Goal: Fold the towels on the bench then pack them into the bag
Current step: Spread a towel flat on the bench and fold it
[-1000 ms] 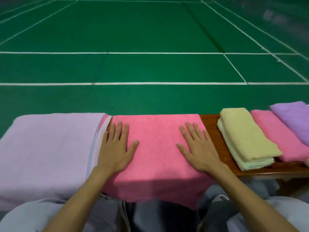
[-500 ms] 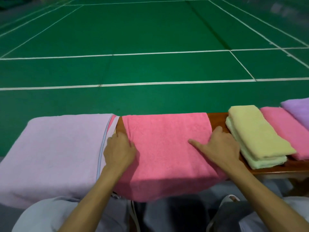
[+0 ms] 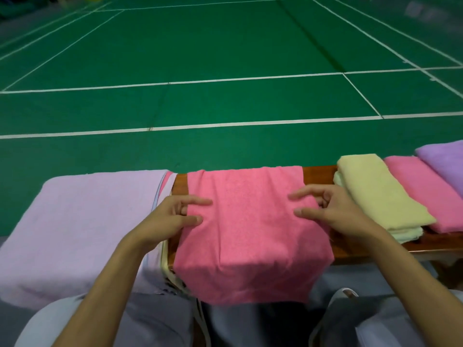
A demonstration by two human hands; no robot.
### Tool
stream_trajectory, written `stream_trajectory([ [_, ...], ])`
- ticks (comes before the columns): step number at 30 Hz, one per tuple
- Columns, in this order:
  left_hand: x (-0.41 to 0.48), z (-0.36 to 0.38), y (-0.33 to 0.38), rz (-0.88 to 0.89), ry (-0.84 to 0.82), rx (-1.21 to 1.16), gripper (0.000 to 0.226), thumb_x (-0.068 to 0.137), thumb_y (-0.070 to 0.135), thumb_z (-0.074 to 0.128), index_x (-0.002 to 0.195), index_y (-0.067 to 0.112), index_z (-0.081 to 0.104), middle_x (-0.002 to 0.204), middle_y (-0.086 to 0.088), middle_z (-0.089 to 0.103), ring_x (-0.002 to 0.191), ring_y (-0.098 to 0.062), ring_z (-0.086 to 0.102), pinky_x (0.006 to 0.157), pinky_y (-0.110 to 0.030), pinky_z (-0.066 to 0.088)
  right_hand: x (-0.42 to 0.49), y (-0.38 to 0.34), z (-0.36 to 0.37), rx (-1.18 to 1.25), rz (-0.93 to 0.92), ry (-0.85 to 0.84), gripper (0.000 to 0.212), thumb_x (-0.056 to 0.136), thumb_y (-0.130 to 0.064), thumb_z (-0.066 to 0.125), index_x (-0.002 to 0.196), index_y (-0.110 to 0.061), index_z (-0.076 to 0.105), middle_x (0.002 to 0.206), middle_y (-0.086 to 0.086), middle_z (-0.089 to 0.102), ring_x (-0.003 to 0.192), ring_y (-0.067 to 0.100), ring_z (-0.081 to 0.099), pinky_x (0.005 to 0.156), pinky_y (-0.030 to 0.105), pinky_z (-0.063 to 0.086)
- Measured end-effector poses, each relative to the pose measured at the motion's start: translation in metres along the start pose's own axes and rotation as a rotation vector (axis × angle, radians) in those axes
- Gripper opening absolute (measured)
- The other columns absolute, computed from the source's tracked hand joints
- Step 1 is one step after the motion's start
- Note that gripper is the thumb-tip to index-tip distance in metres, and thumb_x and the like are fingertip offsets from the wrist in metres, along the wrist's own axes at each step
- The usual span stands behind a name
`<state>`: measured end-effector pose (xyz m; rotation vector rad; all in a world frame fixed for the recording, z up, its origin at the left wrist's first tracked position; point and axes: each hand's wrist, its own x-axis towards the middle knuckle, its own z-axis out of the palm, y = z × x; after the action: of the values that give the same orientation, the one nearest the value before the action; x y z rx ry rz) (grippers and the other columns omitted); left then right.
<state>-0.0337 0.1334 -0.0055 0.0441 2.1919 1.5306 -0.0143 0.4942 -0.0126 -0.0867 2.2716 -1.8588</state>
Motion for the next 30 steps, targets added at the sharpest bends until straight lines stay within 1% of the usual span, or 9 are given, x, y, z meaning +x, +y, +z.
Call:
stream_trajectory([
  [4, 0.000, -0.006, -0.002, 0.067, 0.196, 0.147, 0.023, 0.095, 0.009, 0.070, 0.111, 0.024, 0.077, 0.052, 0.015, 0.055, 0.070, -0.016, 0.059, 0.069, -0.025, 0.048, 0.000, -0.004, -0.012, 0.084, 0.005, 0.093, 0.023, 0.070, -0.010, 0.085, 0.093, -0.010, 0.081, 0.084, 0.020, 0.071, 0.078, 0.022, 0.061, 0.065, 0.020, 0.051],
  [8, -0.004, -0.025, 0.004, 0.097, 0.304, 0.049, 0.019, 0.090, 0.011, 0.075, 0.108, 0.019, 0.078, 0.074, 0.000, 0.077, 0.082, -0.018, 0.072, 0.080, -0.032, 0.057, -0.006, -0.019, -0.032, 0.215, -0.010, 0.196, 0.026, 0.071, -0.004, 0.082, 0.096, -0.004, 0.078, 0.082, 0.012, 0.075, 0.074, 0.015, 0.067, 0.064, 0.016, 0.053],
  [11, -0.010, -0.033, 0.012, 0.130, 0.293, -0.059, 0.024, 0.085, 0.014, 0.077, 0.109, 0.011, 0.077, 0.089, -0.016, 0.078, 0.089, -0.023, 0.074, 0.085, -0.030, 0.061, -0.011, -0.031, -0.042, 0.256, -0.037, 0.178, 0.032, 0.072, 0.003, 0.075, 0.104, -0.001, 0.074, 0.075, 0.007, 0.076, 0.065, 0.010, 0.069, 0.060, 0.016, 0.054],
  [14, -0.013, -0.037, 0.015, 0.138, 0.281, -0.106, 0.032, 0.082, 0.014, 0.078, 0.113, 0.007, 0.077, 0.097, -0.015, 0.079, 0.099, -0.022, 0.075, 0.091, -0.028, 0.060, -0.016, -0.043, -0.053, 0.118, -0.019, 0.067, 0.041, 0.074, 0.004, 0.075, 0.113, -0.006, 0.074, 0.087, 0.015, 0.078, 0.078, 0.017, 0.074, 0.072, 0.022, 0.061],
  [16, -0.014, -0.038, 0.017, 0.154, 0.301, -0.020, 0.029, 0.082, 0.012, 0.078, 0.111, 0.007, 0.077, 0.092, -0.011, 0.080, 0.094, -0.018, 0.076, 0.082, -0.020, 0.059, -0.016, -0.043, -0.061, -0.111, -0.006, 0.021, 0.043, 0.074, -0.002, 0.080, 0.117, -0.012, 0.075, 0.096, 0.017, 0.078, 0.090, 0.022, 0.074, 0.084, 0.030, 0.061],
  [18, -0.014, -0.039, 0.018, 0.154, 0.307, 0.093, 0.024, 0.082, 0.014, 0.079, 0.105, 0.009, 0.079, 0.084, -0.007, 0.079, 0.084, -0.015, 0.077, 0.073, -0.016, 0.058, -0.014, -0.040, -0.065, -0.428, -0.032, 0.053, 0.035, 0.077, -0.010, 0.084, 0.111, -0.020, 0.078, 0.095, 0.004, 0.080, 0.093, 0.015, 0.074, 0.086, 0.032, 0.059],
  [22, -0.013, -0.035, 0.021, 0.139, 0.294, 0.253, 0.021, 0.077, 0.029, 0.080, 0.090, 0.013, 0.081, 0.065, -0.008, 0.075, 0.059, -0.015, 0.070, 0.057, -0.020, 0.056, -0.007, -0.036, -0.060, -0.721, -0.112, 0.140, 0.018, 0.086, -0.015, 0.080, 0.095, -0.031, 0.080, 0.074, -0.022, 0.074, 0.067, -0.002, 0.068, 0.064, 0.017, 0.053],
  [27, -0.008, -0.046, 0.019, 0.018, 0.263, 0.153, 0.022, 0.091, 0.024, 0.073, 0.090, 0.003, 0.076, 0.044, -0.013, 0.054, 0.034, -0.016, 0.042, 0.039, -0.020, 0.037, -0.006, -0.042, -0.061, -0.461, -0.102, 0.142, 0.012, 0.093, -0.010, 0.070, 0.096, -0.018, 0.079, 0.042, -0.002, 0.058, 0.035, 0.002, 0.039, 0.041, 0.010, 0.030],
  [30, -0.003, -0.052, 0.022, -0.086, 0.150, -0.036, 0.037, 0.089, 0.028, 0.068, 0.102, -0.007, 0.070, 0.057, -0.014, 0.066, 0.040, -0.015, 0.053, 0.041, -0.020, 0.040, 0.003, -0.043, -0.064, -0.229, 0.024, 0.134, 0.019, 0.095, -0.019, 0.065, 0.101, -0.004, 0.073, 0.052, 0.013, 0.065, 0.034, 0.009, 0.040, 0.036, 0.015, 0.028],
])
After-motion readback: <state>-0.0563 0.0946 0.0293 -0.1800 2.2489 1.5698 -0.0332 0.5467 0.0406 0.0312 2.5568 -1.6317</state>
